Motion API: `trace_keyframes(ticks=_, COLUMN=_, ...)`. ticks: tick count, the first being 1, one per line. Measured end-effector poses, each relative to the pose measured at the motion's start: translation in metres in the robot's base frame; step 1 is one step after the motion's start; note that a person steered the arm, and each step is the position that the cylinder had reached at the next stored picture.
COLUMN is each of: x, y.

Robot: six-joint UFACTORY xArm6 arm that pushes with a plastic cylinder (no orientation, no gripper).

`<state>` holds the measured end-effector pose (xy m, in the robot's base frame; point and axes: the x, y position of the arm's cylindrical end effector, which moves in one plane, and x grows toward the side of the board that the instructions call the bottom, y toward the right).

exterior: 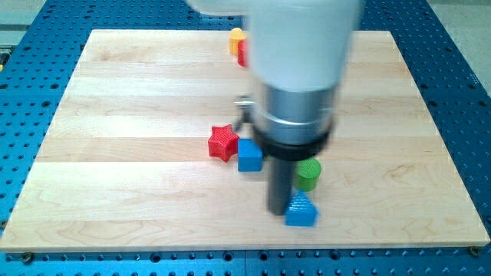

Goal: Push the triangle to the bottom right of the board

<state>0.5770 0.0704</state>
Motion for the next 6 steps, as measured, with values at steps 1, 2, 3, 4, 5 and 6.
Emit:
trace_keyframes(ticks=1, x=0.002, y=-0.02)
trace_keyframes(ticks=2, x=0.041, y=-0.015)
trace_keyframes(ticks=3, x=0.019, y=0.014)
trace_keyframes(ticks=4, x=0.015, y=0.063)
trace_keyframes(ticks=5, x=0.014, y=0.079)
trace_keyframes(ticks=6, x=0.014, y=0.132)
